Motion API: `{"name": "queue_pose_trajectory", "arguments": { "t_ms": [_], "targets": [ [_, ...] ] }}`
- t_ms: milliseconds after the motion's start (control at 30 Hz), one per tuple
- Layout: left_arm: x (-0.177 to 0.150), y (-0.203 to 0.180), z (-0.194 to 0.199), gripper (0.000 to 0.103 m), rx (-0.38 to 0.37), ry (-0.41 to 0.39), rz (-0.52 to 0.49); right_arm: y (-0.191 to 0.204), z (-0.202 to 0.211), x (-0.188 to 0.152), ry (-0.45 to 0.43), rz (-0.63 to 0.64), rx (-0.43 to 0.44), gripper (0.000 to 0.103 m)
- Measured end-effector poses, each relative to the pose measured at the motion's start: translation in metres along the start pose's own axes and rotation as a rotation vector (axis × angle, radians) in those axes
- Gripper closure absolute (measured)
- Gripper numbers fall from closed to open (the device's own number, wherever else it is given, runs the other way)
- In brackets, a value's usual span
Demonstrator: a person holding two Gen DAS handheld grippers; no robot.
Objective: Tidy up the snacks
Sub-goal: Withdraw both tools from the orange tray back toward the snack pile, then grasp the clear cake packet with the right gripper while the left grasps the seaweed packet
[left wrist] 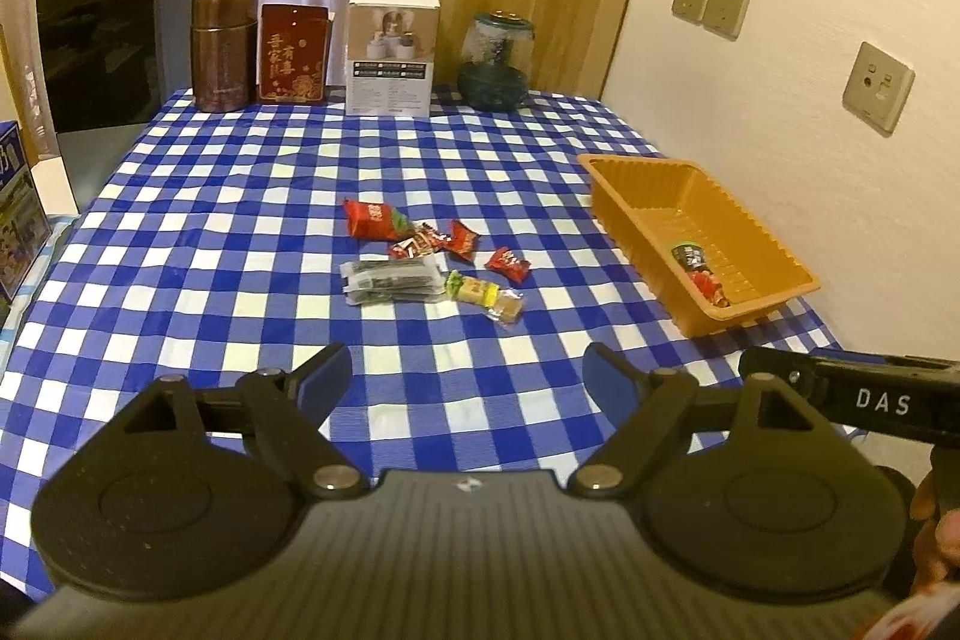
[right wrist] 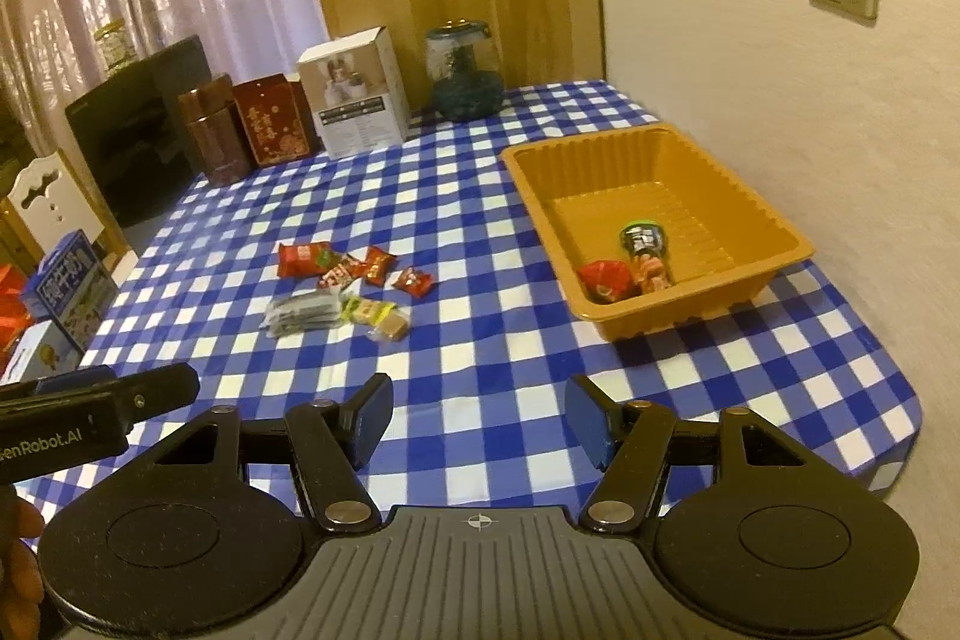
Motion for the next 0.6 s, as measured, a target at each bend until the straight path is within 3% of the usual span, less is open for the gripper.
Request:
{"name": "queue_pose_trajectory", "arguments": {
  "t_ms": [433, 600],
  "targets": [
    [-0.002, 0.025, -0.029, 0.02, 0.028, 0.025, -0.014, 0.014, -0.034, -0.006, 0.027, 0.015, 0.067, 0.039],
    [0.003, 0.035, -0.051, 0.02, 0.035, 0.036, -0.063, 0.017, -0.057, -0.005, 0.04, 0.017, 0.082, 0.039]
  ]
}}
Point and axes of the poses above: each gripper's, at about its wrist camera, not at the fingertips, and z roughly against the way its jaws point, y to its left, x to its top, the point moved 5 cm from there along -z, roughly the way its jaws point, and after that the axes turned 4 degrees about x, right-handed, at the moved point
